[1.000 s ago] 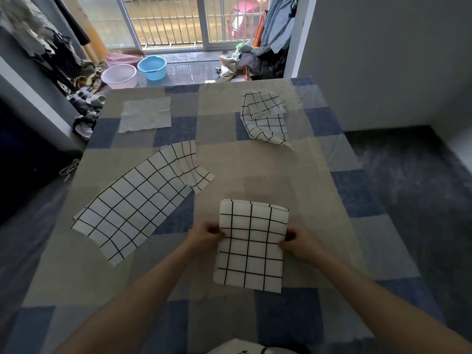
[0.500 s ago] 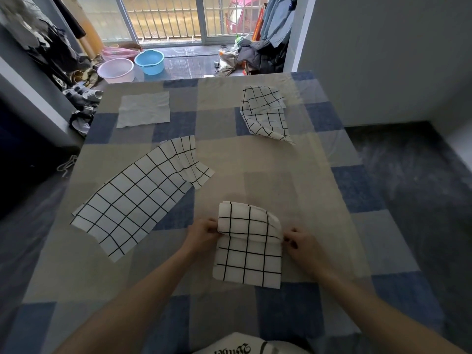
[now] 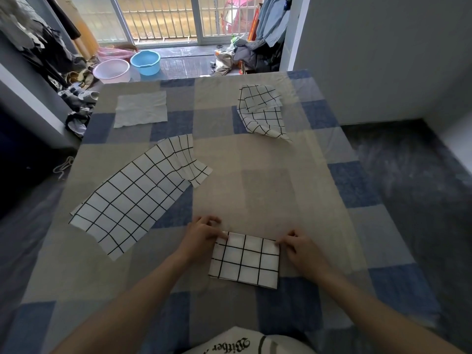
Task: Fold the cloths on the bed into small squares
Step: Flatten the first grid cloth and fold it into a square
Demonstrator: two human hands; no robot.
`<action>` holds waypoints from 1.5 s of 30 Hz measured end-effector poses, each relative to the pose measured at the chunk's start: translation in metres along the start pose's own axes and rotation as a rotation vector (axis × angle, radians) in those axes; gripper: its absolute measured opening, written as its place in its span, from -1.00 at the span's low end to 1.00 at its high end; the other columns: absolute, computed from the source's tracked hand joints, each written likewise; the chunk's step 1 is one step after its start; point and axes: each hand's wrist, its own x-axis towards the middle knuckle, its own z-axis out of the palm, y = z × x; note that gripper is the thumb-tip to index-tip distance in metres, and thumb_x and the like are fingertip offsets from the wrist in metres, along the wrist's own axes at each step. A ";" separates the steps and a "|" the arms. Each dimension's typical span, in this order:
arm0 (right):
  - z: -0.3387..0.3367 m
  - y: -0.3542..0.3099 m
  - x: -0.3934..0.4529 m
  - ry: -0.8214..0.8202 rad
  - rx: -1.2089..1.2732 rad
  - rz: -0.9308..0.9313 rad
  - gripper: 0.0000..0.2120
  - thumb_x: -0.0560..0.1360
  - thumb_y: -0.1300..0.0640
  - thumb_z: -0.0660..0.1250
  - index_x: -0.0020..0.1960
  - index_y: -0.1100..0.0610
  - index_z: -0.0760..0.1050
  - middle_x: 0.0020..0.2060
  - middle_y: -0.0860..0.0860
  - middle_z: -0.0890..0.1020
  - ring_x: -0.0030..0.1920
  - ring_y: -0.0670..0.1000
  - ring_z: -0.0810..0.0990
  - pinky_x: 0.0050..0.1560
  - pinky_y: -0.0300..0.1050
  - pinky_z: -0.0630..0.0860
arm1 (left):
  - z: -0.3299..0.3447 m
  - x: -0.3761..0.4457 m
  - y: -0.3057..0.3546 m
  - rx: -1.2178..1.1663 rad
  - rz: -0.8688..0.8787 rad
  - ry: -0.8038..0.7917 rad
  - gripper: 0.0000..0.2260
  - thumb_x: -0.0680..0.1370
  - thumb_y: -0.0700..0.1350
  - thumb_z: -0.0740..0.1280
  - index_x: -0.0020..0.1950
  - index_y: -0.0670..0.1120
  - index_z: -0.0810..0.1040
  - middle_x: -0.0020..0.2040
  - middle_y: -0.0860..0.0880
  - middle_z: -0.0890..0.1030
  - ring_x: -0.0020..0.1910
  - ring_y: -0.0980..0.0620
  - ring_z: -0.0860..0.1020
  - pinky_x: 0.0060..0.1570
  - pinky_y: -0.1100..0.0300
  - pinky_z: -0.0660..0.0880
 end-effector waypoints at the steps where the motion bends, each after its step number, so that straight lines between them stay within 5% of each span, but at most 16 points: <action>1: 0.001 -0.001 0.000 0.009 0.001 0.011 -0.80 0.52 0.29 0.28 0.00 0.12 0.66 -0.13 0.01 0.49 -0.22 -0.03 0.48 -0.21 -0.35 0.33 | 0.000 -0.001 0.001 0.010 0.014 0.016 -0.75 0.46 -0.20 0.46 -0.07 0.19 0.70 0.19 0.07 0.53 0.03 0.08 0.33 0.12 -0.04 0.42; 4: 0.009 -0.011 -0.001 0.095 0.022 0.058 -0.80 0.54 0.26 0.25 0.09 0.16 0.60 -0.05 0.01 0.49 -0.10 0.02 0.52 -0.10 -0.23 0.39 | 0.001 -0.009 0.016 0.029 0.059 0.096 -0.64 0.43 -0.38 0.34 -0.03 0.07 0.69 0.21 0.00 0.54 0.07 0.07 0.36 0.12 0.02 0.45; 8: 0.031 -0.034 -0.012 0.232 -0.120 -0.074 -0.67 0.50 0.21 0.20 0.25 0.16 0.48 0.09 0.07 0.49 0.04 0.05 0.48 0.05 -0.10 0.49 | 0.023 -0.030 0.042 0.152 0.237 0.067 -0.68 0.47 -0.13 0.20 0.19 0.07 0.53 0.36 0.01 0.46 0.28 -0.04 0.42 0.23 -0.01 0.45; 12: 0.064 -0.045 -0.026 0.157 -0.322 -0.176 -0.50 0.55 0.00 0.08 0.45 0.15 0.26 0.33 0.09 0.40 0.27 0.07 0.40 0.28 0.00 0.40 | 0.066 -0.043 0.053 0.247 0.170 -0.147 -0.43 0.55 0.07 0.06 0.56 0.00 0.15 0.58 0.01 0.11 0.56 0.02 -0.02 0.52 -0.07 0.03; 16: 0.078 -0.031 -0.029 0.020 -0.447 -0.188 -0.40 0.59 -0.09 0.01 0.56 0.13 0.05 0.52 0.09 0.20 0.53 0.04 0.12 0.46 0.04 -0.04 | 0.067 -0.046 0.062 0.273 0.103 -0.223 -0.42 0.56 0.13 -0.12 0.53 0.09 -0.27 0.55 0.12 -0.28 0.50 0.12 -0.39 0.48 -0.03 -0.34; 24: 0.053 -0.002 -0.040 -0.019 -0.569 -0.025 -0.32 0.54 -0.21 0.04 0.52 0.19 0.17 0.50 0.10 0.27 0.50 0.04 0.14 0.44 0.02 -0.07 | 0.052 -0.048 0.049 0.334 0.040 -0.277 -0.19 0.43 0.47 0.07 0.55 0.25 -0.25 0.54 0.15 -0.39 0.47 0.06 -0.47 0.48 -0.08 -0.34; 30: 0.043 0.012 -0.052 0.039 -0.606 0.048 -0.37 0.61 -0.18 -0.18 0.51 0.19 0.15 0.48 0.13 0.29 0.49 0.06 0.16 0.42 0.15 0.04 | 0.048 -0.045 0.049 0.357 0.018 -0.326 -0.11 0.37 0.53 0.09 0.54 0.24 -0.29 0.52 0.14 -0.43 0.46 0.02 -0.50 0.48 -0.12 -0.34; 36: 0.054 -0.041 -0.035 0.168 -0.409 -0.071 -0.40 0.56 -0.03 0.02 0.53 0.21 0.07 0.52 0.14 0.14 0.52 0.08 0.08 0.49 0.01 -0.07 | 0.048 -0.041 0.050 0.360 0.009 -0.369 -0.07 0.32 0.59 0.00 0.54 0.22 -0.28 0.51 0.12 -0.44 0.46 -0.01 -0.50 0.46 -0.12 -0.36; 38: 0.062 -0.059 -0.025 0.121 -0.372 -0.136 -0.41 0.58 0.00 0.01 0.55 0.17 0.02 0.55 0.10 0.07 0.54 0.04 0.01 0.52 0.00 -0.08 | 0.049 -0.039 0.050 0.358 0.001 -0.378 0.00 0.21 0.65 -0.15 0.55 0.21 -0.26 0.53 0.11 -0.41 0.46 -0.02 -0.49 0.47 -0.14 -0.34; 41: 0.075 -0.057 -0.017 0.025 -0.373 -0.092 -0.40 0.58 -0.05 -0.07 0.57 0.13 -0.06 0.57 0.06 -0.03 0.56 0.01 -0.10 0.54 0.08 -0.10 | 0.049 -0.038 0.051 0.354 -0.012 -0.384 -0.06 0.26 0.59 -0.12 0.55 0.21 -0.26 0.54 0.10 -0.40 0.46 -0.02 -0.49 0.47 -0.15 -0.33; 45: 0.075 -0.029 -0.026 -0.039 -0.534 -0.059 -0.36 0.57 -0.17 -0.02 0.55 0.13 0.05 0.54 0.09 0.17 0.53 0.04 0.04 0.45 0.05 -0.06 | 0.050 -0.038 0.051 0.338 -0.018 -0.375 -0.01 0.22 0.63 -0.06 0.55 0.22 -0.23 0.54 0.10 -0.38 0.48 -0.01 -0.46 0.46 -0.13 -0.35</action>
